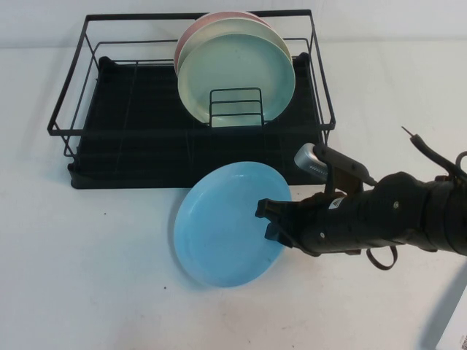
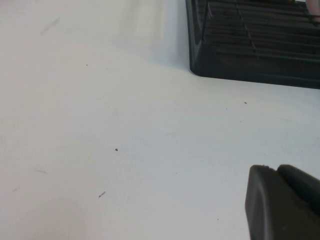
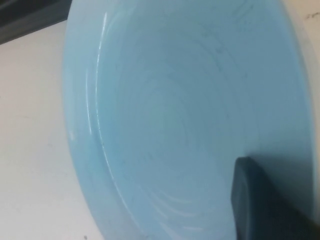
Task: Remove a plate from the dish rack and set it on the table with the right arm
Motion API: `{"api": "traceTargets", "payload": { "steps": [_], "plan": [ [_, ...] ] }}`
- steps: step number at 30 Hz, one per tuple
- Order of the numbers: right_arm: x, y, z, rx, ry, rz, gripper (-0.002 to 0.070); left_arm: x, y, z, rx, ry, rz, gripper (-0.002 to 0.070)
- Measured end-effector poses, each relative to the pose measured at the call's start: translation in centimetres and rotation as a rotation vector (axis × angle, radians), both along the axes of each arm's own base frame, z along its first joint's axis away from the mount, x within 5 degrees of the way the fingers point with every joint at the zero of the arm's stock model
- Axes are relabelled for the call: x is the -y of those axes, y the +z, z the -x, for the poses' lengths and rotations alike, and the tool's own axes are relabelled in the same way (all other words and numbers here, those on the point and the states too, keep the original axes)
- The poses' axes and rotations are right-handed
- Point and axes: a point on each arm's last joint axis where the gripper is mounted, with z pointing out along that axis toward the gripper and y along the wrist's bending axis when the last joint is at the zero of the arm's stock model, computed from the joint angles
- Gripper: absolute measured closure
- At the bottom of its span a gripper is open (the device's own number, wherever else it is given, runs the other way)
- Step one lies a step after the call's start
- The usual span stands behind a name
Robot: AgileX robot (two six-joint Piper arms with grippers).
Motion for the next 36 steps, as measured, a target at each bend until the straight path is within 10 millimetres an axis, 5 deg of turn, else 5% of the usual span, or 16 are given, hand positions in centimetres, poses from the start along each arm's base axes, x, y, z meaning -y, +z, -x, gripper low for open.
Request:
{"api": "traceTargets", "payload": {
  "steps": [5, 12, 18, 27, 30, 33, 36],
  "plan": [
    [0.0, -0.1, 0.0, 0.005, 0.021, 0.016, 0.0532, 0.0, 0.0, 0.0, 0.0, 0.0, 0.0, 0.0679],
    [0.1, -1.5, 0.2, -0.002, 0.082, 0.082, 0.0303, 0.0, 0.0, 0.0, 0.0, 0.0, 0.0, 0.0679],
    [0.1, -1.4, -0.1, 0.027, 0.076, 0.085, 0.0269, 0.0, 0.0, 0.0, 0.0, 0.0, 0.0, 0.0679],
    [1.4, -0.9, -0.7, 0.078, 0.118, 0.145, 0.0265, 0.0, 0.0, 0.0, 0.0, 0.0, 0.0, 0.0679],
    [1.8, 1.4, 0.0, 0.127, 0.166, 0.146, 0.0276, 0.0, 0.0, 0.0, 0.0, 0.0, 0.0, 0.0679],
    [2.4, 4.9, 1.5, 0.184, 0.217, 0.131, 0.0362, 0.0, 0.0, 0.0, 0.0, 0.0, 0.0, 0.0679],
    [3.4, 8.0, 3.5, 0.217, 0.271, 0.124, 0.0544, 0.0, 0.0, 0.0, 0.0, 0.0, 0.0, 0.0679]
  ]
}}
